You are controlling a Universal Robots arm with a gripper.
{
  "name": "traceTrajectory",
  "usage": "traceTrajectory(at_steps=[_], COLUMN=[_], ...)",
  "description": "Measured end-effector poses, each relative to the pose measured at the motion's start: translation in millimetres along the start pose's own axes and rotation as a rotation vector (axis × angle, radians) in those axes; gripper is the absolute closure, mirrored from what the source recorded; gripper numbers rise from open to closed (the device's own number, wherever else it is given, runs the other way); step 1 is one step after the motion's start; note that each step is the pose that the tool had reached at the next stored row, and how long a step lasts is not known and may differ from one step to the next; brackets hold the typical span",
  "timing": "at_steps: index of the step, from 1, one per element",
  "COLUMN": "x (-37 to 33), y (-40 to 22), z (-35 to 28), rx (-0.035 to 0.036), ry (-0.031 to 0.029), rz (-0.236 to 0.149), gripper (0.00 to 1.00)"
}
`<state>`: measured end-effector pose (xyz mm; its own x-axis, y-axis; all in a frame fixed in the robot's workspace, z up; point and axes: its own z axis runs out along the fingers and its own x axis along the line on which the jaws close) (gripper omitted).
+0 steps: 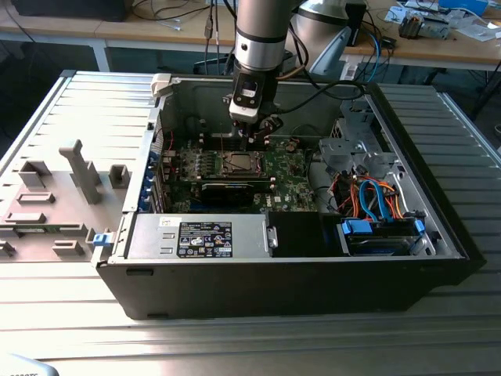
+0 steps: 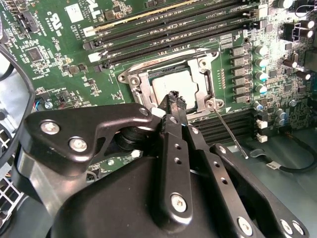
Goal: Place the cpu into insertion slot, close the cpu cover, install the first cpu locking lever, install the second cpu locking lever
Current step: 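Install the first cpu locking lever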
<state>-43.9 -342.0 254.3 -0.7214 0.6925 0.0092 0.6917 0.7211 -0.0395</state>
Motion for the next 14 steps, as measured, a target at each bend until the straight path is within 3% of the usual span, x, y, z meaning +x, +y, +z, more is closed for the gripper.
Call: traceTrajectory(at_steps=[14], x=[0.0], y=[0.0], z=[0.0], rx=[0.0001], ry=[-0.0006], rz=[-0.015], gripper=[0.89])
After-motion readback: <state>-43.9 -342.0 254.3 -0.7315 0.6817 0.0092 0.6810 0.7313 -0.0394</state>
